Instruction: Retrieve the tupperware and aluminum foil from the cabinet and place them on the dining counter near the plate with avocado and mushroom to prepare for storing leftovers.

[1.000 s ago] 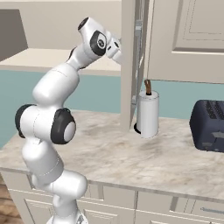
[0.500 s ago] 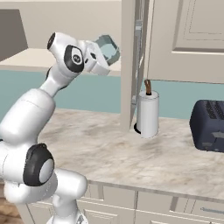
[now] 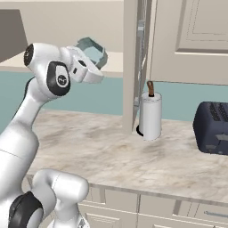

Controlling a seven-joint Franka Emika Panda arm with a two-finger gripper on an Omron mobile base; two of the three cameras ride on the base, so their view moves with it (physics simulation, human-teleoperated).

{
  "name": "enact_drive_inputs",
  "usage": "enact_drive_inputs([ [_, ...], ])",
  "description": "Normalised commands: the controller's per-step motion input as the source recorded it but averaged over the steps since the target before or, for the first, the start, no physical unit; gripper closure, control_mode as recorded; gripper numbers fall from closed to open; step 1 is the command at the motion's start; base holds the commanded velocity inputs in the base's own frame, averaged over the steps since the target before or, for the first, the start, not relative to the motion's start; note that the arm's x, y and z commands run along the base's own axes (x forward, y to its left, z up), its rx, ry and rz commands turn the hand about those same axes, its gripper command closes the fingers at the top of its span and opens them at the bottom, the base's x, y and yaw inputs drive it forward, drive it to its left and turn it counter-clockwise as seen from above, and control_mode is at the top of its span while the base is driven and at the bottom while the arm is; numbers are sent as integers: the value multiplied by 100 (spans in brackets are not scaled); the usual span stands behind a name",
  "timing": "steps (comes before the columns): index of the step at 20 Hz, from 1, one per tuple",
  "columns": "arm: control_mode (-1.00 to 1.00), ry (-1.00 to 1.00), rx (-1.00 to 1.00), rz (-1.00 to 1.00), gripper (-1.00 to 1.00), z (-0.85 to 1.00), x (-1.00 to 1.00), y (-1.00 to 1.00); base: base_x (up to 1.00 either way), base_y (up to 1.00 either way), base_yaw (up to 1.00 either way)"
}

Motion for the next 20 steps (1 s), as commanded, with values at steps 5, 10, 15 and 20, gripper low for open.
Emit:
enact_drive_inputs([
  [5,-100,23,0,30,100,23,-100,23,0,0,0],
  [10,-100,26,-12,38,100,-16,-100,64,0,0,0],
  [15,-100,16,-9,32,100,-35,-100,32,0,0,0],
  [20,-100,15,-1,25,100,-48,-72,5,0,0,0],
])
